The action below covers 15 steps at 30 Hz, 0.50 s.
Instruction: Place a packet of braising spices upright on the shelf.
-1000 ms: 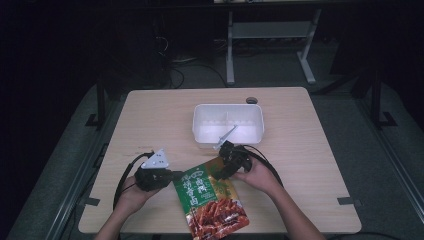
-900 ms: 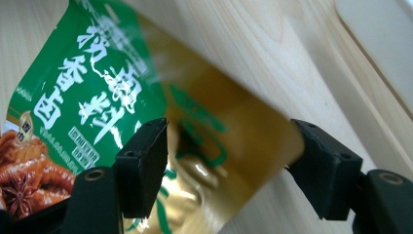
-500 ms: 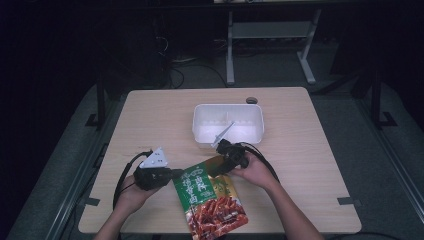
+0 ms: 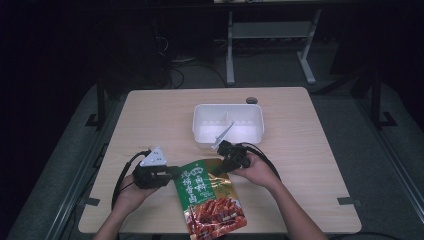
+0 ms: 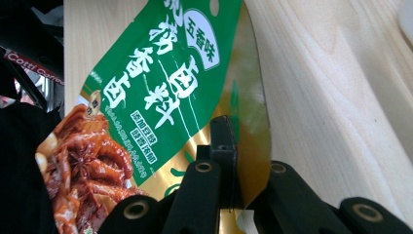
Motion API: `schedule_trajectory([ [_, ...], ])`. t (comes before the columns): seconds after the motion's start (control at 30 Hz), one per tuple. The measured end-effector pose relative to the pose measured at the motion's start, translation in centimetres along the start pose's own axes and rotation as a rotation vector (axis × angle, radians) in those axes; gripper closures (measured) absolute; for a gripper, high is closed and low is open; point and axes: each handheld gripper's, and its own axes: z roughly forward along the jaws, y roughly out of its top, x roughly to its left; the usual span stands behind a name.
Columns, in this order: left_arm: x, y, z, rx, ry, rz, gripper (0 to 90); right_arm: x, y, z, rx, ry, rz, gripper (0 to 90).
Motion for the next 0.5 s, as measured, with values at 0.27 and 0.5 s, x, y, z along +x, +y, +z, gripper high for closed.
schedule_trajectory([
  [0.27,0.4,-0.4,-0.5,-0.028,0.016,-0.024,49.8,0.8,-0.5,-2.2,-0.006,-0.026,0.010,89.7],
  [0.5,1.0,-0.8,-0.8,-0.048,0.042,-0.050,44.3,1.0,-0.8,-3.9,-0.034,-0.047,0.026,89.8],
])
